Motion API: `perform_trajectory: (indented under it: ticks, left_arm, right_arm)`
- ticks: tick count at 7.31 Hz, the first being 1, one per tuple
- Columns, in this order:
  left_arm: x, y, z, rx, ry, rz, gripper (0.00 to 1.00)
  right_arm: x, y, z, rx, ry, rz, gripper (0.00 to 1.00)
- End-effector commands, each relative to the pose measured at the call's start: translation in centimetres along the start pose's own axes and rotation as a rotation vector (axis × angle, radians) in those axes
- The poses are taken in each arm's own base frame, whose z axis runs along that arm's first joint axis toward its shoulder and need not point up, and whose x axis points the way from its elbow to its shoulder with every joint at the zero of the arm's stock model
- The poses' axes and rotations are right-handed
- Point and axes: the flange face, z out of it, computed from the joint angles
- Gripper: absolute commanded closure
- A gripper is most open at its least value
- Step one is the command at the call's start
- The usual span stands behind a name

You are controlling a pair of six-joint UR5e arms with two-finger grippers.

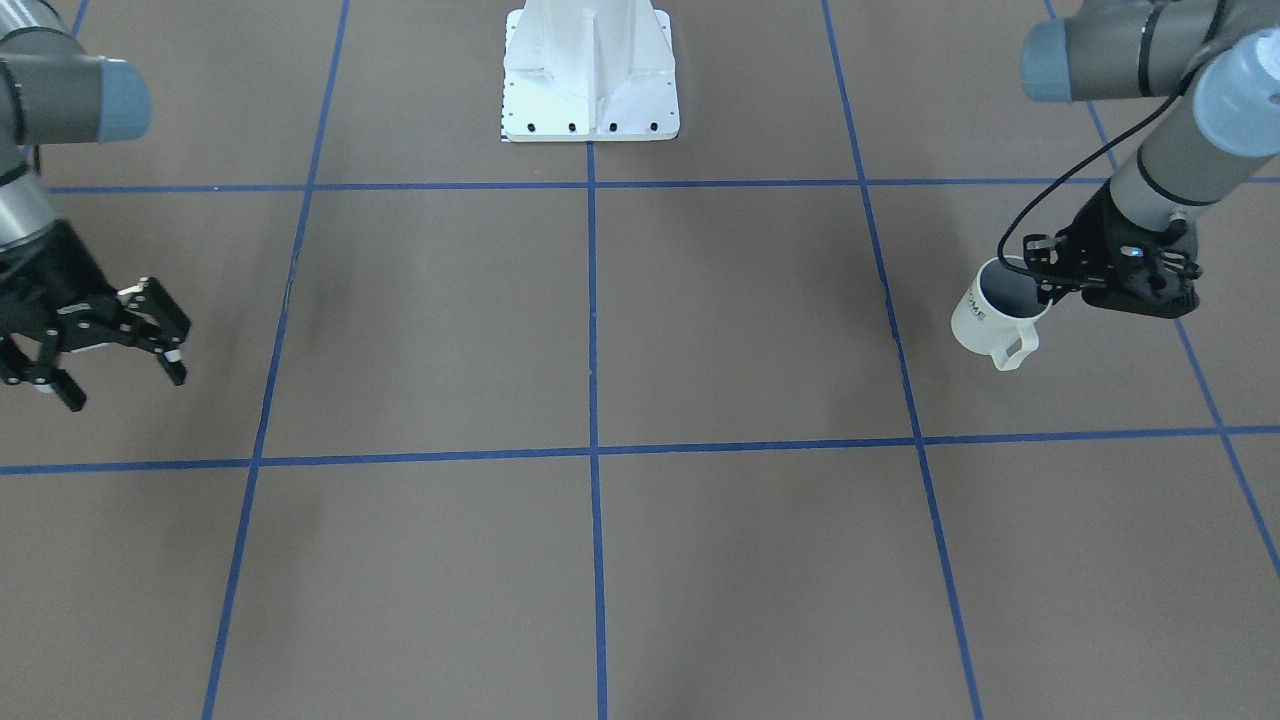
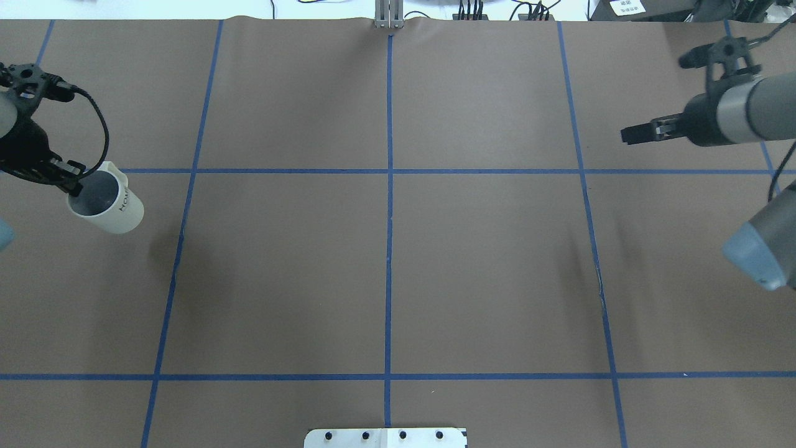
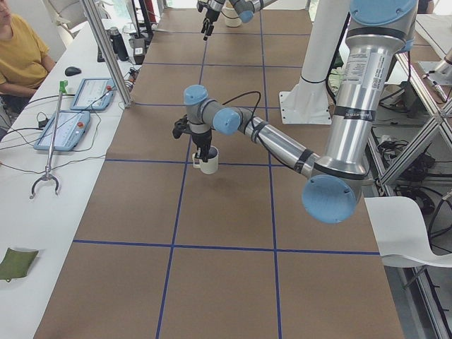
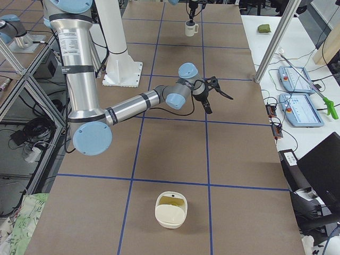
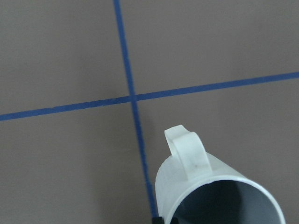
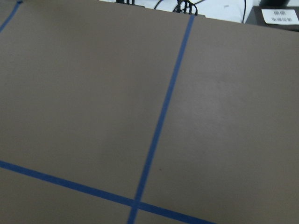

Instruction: Left arm hands cup to right arm to dump lemon

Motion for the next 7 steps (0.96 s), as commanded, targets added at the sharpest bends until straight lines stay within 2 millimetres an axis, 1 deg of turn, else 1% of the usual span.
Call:
perform_trajectory:
  ticks: [1, 2, 3, 4, 5, 6, 7]
  left_arm:
    - [-5.2, 2.3, 1.7, -0.045, 0.036, 0.006, 1.0]
    - [-6.4, 3.6, 2.8, -0.082, 0.052, -0.024, 1.0]
    - [-7.5, 5.0, 3.8, -0.104, 0.049, -0.041, 1.0]
    - [-7.7, 5.3, 4.2, -0.113, 0.045, -0.049, 1.0]
    - [-7.9, 5.2, 4.6, -0.121, 0.047, -0.057, 1.0]
    - [-7.8, 5.2, 4.6, -0.119, 0.048, -0.047, 0.34]
    - [-7.4, 5.1, 4.1, -0.11, 0.051, -0.039, 0.01]
  right_arm:
    - [9.1, 0.4, -4.3, -0.136, -0.013, 0.038, 0.0]
    - [10.5, 1.9, -4.0, -0.164, 0.003, 0.02, 0.0]
    - [11.3, 2.9, -3.9, -0.179, 0.007, 0.022, 0.0]
    - [11.9, 3.8, -4.0, -0.191, 0.013, 0.033, 0.0]
    - [12.3, 4.3, -3.6, -0.204, 0.019, 0.042, 0.0]
    - [12.7, 4.7, -3.5, -0.21, 0.023, 0.05, 0.0]
    - [12.9, 5.0, -3.5, -0.216, 0.026, 0.054, 0.0]
